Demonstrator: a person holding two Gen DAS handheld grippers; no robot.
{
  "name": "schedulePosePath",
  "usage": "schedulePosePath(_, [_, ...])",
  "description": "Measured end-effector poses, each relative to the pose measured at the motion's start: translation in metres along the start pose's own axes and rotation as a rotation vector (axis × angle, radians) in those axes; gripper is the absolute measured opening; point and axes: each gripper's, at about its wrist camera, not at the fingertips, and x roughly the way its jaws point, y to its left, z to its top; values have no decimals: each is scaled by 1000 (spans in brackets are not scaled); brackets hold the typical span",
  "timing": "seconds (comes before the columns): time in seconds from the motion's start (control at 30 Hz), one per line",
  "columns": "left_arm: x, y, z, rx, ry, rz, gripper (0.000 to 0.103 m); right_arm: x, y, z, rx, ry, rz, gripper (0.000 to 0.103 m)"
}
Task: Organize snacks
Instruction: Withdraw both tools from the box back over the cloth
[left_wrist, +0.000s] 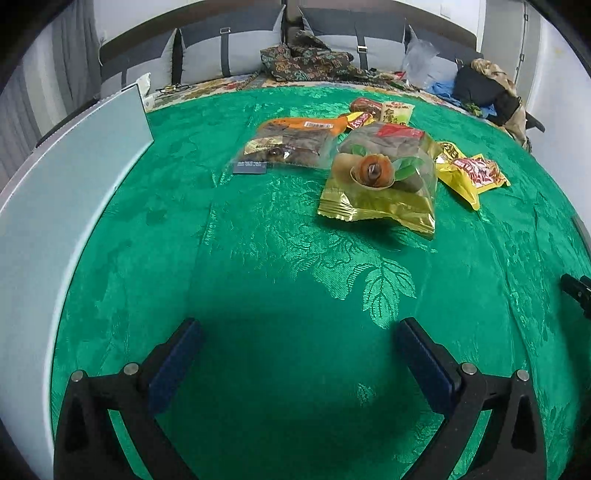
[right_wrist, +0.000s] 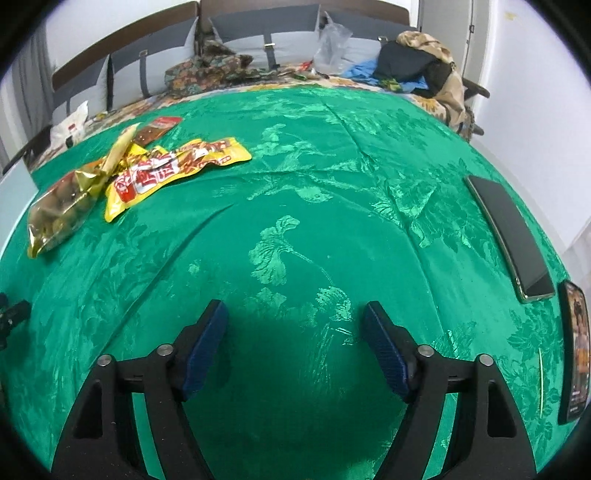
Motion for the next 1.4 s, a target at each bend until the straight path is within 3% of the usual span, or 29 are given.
schedulePosePath(1.4, [2, 1, 4, -8, -1, 0, 103, -1, -1, -1, -2, 1, -3, 84])
